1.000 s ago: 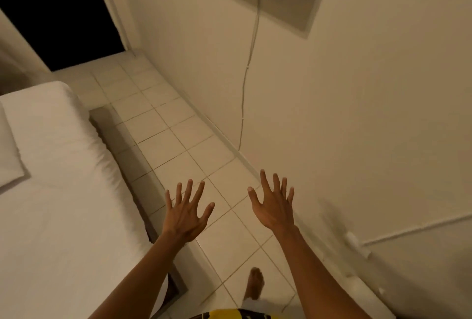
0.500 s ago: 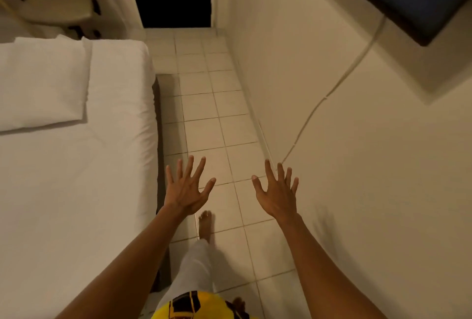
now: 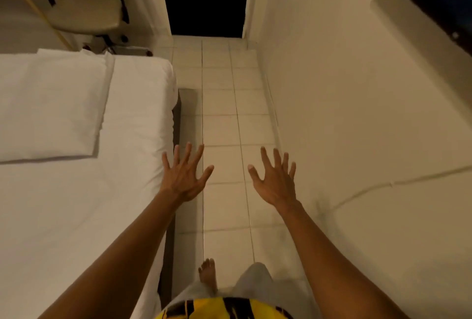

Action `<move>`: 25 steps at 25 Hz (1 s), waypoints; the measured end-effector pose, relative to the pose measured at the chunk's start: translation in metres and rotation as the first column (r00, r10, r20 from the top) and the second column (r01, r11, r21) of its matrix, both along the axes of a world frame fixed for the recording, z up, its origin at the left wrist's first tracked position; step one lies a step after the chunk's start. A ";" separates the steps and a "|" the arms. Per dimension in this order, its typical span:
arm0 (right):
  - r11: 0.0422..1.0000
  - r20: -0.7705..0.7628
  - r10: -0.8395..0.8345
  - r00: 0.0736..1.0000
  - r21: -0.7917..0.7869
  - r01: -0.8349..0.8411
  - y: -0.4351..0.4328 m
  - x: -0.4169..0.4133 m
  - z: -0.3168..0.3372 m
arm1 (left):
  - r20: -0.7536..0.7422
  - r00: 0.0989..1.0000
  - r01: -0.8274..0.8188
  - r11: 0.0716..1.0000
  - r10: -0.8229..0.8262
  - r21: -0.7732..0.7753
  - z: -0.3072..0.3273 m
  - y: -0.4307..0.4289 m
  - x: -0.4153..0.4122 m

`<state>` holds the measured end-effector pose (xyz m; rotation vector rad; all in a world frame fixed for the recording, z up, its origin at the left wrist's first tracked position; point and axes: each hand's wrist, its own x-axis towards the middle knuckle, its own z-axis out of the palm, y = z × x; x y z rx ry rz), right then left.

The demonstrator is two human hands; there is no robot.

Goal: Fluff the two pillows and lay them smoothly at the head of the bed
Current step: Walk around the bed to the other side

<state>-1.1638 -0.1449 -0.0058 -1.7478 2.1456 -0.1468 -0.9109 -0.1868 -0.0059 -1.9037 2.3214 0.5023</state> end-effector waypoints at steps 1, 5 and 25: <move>0.999 -0.005 0.025 1.000 -0.020 -0.025 -0.025 0.003 -0.002 | 0.003 1.000 -0.022 0.999 0.022 -0.023 0.001 -0.023 0.002; 0.994 -0.031 0.109 0.994 0.018 -0.109 -0.120 0.000 -0.016 | 0.006 0.993 -0.121 0.993 0.121 -0.013 -0.007 -0.095 -0.002; 0.918 -0.028 0.361 0.932 0.186 -0.350 -0.579 0.003 -0.040 | -0.019 0.901 -0.421 0.886 0.432 0.196 -0.017 -0.471 -0.027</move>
